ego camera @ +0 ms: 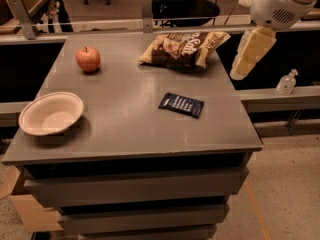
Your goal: Move brown chip bag near apple
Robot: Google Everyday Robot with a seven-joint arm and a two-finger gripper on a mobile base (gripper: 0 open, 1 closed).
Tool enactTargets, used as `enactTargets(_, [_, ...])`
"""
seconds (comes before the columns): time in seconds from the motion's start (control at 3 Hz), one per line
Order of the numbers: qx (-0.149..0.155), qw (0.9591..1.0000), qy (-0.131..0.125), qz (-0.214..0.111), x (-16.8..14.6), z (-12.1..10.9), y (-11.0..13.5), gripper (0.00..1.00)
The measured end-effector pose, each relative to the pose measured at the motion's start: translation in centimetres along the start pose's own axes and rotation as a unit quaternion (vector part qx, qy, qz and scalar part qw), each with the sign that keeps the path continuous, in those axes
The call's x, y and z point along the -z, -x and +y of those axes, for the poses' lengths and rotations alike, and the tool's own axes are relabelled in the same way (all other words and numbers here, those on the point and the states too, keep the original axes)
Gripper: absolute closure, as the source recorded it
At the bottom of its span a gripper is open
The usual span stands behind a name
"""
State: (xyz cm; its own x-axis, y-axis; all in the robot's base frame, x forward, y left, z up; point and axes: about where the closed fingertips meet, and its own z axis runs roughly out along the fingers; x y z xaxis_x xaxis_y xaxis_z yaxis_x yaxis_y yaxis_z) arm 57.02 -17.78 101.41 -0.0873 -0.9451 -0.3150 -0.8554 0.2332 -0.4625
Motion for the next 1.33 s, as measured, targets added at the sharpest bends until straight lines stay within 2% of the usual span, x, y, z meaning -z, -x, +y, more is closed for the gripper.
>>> enactTargets(0.33, [0.010,0.9996,-0.024,-0.006,-2.8,-3.2,1.8,0.00])
enactTargets(0.67, [0.003,0.9983,-0.053,-0.024,-6.8,-7.3,3.3,0.00])
enactTargets(1.0, [0.005,0.9983,-0.049,-0.029,-7.4,-7.5,3.5,0.00])
enactTargets(1.33, [0.024,0.9976,-0.043,-0.049,-10.0,-9.2,4.9,0.00])
